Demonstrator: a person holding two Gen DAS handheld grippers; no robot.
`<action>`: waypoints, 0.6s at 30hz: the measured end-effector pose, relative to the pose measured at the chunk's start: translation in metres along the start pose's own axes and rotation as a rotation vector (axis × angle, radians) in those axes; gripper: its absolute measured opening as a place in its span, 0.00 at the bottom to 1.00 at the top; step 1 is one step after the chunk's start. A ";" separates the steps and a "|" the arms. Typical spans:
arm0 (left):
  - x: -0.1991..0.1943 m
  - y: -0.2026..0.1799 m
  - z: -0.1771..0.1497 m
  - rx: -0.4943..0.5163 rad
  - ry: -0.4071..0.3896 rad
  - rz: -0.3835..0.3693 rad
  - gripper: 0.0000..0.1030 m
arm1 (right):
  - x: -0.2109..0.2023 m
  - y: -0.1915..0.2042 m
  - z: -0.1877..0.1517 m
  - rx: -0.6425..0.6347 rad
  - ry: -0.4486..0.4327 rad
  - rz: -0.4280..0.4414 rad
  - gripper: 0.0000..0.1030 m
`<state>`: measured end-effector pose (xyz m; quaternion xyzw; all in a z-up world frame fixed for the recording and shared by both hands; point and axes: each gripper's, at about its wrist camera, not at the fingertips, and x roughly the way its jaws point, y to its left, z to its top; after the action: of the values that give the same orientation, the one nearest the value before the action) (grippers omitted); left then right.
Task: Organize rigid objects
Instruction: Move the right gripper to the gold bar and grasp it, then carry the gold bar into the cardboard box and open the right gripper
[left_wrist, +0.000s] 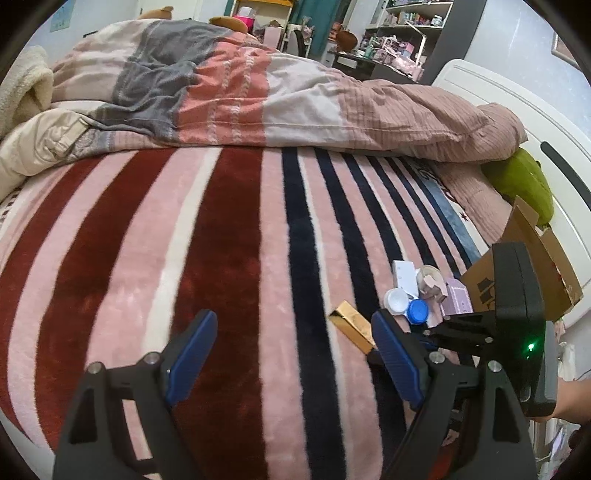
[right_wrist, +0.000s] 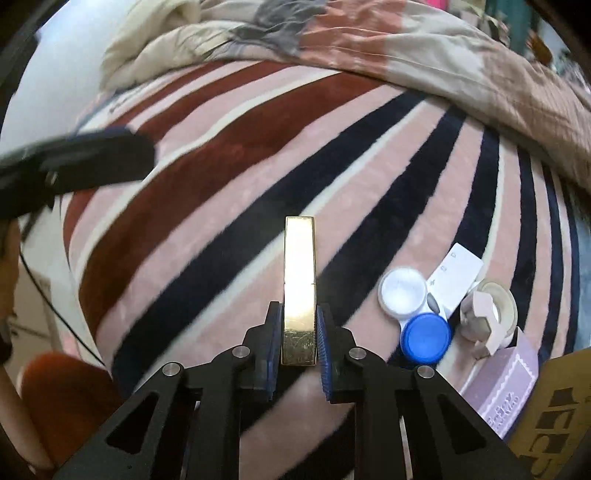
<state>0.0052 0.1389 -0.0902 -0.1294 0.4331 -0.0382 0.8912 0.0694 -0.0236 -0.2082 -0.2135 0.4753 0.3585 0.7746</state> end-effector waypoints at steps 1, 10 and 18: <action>0.002 0.000 0.000 -0.004 0.005 -0.012 0.81 | 0.000 -0.001 0.001 0.005 0.000 0.000 0.13; 0.018 0.006 0.000 -0.038 0.047 -0.066 0.81 | 0.010 0.000 0.003 0.018 -0.045 -0.023 0.13; -0.010 -0.042 0.022 0.051 -0.045 -0.343 0.65 | -0.067 0.000 0.000 -0.023 -0.194 -0.005 0.13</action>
<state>0.0181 0.1046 -0.0590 -0.1796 0.3837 -0.1978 0.8840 0.0502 -0.0474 -0.1491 -0.1880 0.3933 0.3810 0.8154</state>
